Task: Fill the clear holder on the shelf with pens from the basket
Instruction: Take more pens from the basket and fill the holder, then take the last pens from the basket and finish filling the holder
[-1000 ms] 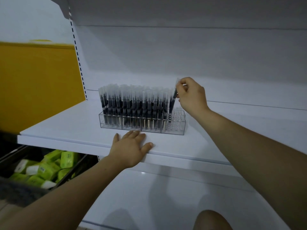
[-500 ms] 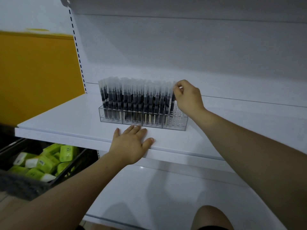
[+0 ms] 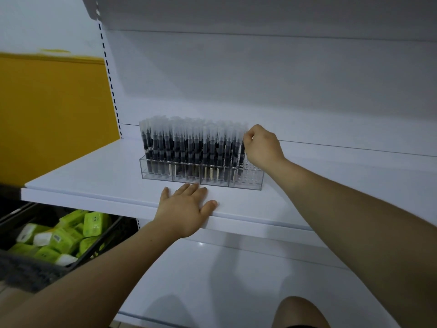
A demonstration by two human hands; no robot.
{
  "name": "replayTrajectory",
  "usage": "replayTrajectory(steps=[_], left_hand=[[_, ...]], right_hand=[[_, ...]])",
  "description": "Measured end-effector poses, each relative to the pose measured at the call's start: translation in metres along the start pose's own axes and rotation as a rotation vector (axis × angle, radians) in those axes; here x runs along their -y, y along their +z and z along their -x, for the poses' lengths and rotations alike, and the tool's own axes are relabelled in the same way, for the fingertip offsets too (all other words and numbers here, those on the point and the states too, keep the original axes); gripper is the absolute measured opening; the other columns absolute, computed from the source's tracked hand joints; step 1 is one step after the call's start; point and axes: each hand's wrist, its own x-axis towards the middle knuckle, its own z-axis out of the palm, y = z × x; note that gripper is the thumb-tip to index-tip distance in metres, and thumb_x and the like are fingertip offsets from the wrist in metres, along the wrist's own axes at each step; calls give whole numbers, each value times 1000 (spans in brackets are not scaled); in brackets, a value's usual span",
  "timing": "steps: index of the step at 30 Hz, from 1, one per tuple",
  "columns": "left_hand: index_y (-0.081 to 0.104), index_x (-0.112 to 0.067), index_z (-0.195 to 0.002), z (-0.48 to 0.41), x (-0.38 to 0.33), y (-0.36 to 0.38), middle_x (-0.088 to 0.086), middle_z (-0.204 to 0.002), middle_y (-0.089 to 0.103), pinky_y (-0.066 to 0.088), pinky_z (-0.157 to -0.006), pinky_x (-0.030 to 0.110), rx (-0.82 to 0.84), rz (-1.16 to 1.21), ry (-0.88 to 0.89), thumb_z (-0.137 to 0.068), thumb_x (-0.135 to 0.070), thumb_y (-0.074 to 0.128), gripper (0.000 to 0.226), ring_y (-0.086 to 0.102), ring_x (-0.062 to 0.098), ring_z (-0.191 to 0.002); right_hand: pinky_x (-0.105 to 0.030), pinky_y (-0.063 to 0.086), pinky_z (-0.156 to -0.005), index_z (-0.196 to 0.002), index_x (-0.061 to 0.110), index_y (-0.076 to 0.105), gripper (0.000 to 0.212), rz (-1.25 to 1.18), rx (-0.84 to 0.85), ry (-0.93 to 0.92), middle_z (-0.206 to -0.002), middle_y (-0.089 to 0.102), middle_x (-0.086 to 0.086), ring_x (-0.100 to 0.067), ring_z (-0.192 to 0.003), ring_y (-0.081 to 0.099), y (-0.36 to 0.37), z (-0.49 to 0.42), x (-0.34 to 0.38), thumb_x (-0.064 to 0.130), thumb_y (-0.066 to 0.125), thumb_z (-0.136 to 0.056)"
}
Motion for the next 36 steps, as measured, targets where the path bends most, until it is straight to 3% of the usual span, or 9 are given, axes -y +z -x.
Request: replayTrajectory(steps=[4, 8, 12, 17, 22, 26, 30, 32, 36], left_hand=[[26, -29, -150, -3, 1, -7, -5, -161, 14, 4, -117, 54, 55, 52, -3, -95, -63, 22, 64, 10, 14, -148], [34, -26, -147, -8, 5, -30, 0, -155, 32, 22, -115, 49, 115, 208, -40, -91, -65, 37, 69, 32, 23, -140], [35, -19, -147, 6, 14, -58, 5, -151, 39, 32, -109, 37, 39, 353, -74, -91, -59, 47, 70, 40, 26, -135], [34, -19, -148, 43, 35, -77, 4, -153, 36, 32, -110, 37, -52, 386, -170, -91, -58, 49, 71, 39, 25, -137], [36, -21, -146, 86, 68, -75, 2, -153, 36, 34, -109, 37, -90, 404, -346, -90, -58, 50, 69, 41, 24, -134], [38, -21, -144, 126, 99, -65, 5, -147, 44, 40, -103, 35, -86, 430, -513, -89, -58, 52, 68, 47, 25, -129], [41, -21, -144, 178, 126, -44, 4, -144, 47, 41, -98, 31, -84, 417, -681, -91, -55, 52, 64, 49, 24, -126], [39, -22, -145, 205, 140, -29, 6, -143, 48, 41, -95, 30, -67, 392, -788, -90, -57, 51, 66, 50, 25, -124], [39, -17, -145, 257, 168, 4, 8, -146, 44, 39, -100, 33, -63, 435, -981, -93, -50, 52, 63, 47, 26, -128]], right_hand=[[-28, 37, -77, -128, 8, 47, 38, 12, 2, 5, -118, 61, -12, -31, -104, 56, -9, 1, 3, 33, 42, -100], [-31, 38, -90, -137, 12, 41, 46, 13, -18, -54, -137, 49, -9, -28, -120, 50, -22, 9, 18, 37, 43, -99], [-28, 34, -91, -140, 14, 40, 49, 51, 24, -141, -142, 44, -8, -25, -124, 47, -28, 24, 44, 41, 43, -99], [-31, 36, -97, -143, 16, 37, 53, 58, 140, -225, -147, 39, -6, -25, -128, 44, -19, 43, 88, 45, 43, -98], [-36, 37, -101, -144, 16, 36, 55, 28, 265, -335, -148, 39, -6, -27, -130, 42, 11, 64, 131, 46, 43, -98], [-35, 43, -90, -138, 15, 42, 53, -31, 383, -425, -140, 47, -9, -29, -117, 52, 56, 86, 161, 48, 44, -96], [-38, 40, -99, -144, 18, 35, 58, -100, 546, -511, -149, 38, -7, -28, -128, 44, 115, 118, 184, 50, 44, -96], [-37, 41, -96, -144, 17, 35, 59, -105, 615, -558, -146, 40, -9, -29, -125, 46, 144, 138, 196, 49, 44, -96], [-42, 45, -95, -146, 18, 33, 60, -75, 808, -616, -147, 39, -10, -31, -123, 48, 204, 179, 217, 50, 44, -97]])
